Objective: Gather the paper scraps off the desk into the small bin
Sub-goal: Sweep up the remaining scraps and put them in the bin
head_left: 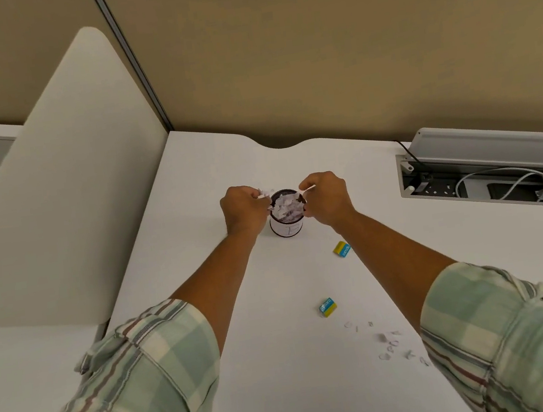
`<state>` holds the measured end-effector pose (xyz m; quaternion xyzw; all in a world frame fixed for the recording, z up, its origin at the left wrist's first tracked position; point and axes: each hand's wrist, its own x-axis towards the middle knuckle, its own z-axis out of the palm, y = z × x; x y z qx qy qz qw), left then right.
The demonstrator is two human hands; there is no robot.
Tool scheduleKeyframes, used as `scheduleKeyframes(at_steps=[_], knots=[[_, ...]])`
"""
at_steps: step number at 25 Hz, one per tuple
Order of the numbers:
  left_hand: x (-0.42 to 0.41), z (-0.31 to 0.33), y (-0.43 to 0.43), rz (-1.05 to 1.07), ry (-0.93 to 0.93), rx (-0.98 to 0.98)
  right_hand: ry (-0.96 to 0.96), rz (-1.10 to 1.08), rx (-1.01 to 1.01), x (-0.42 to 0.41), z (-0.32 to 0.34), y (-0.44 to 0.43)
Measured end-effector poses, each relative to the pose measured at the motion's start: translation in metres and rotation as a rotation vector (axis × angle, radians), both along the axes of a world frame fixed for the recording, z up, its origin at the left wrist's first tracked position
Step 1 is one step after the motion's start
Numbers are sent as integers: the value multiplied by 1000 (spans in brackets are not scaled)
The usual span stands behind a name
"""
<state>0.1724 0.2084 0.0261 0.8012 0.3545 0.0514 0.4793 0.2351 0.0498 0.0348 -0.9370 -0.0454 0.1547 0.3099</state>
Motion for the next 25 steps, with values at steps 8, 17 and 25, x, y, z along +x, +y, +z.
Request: scheduleKeyframes(at_steps=[8, 17, 25], knots=[[20, 4, -34, -314, 74, 277, 143, -317, 428, -50, 0, -59], [22, -4, -50, -489, 234, 375, 187, -300, 410, -115, -31, -120], [22, 12, -25, -498, 143, 381, 216, -269, 343, -150, -49, -143]])
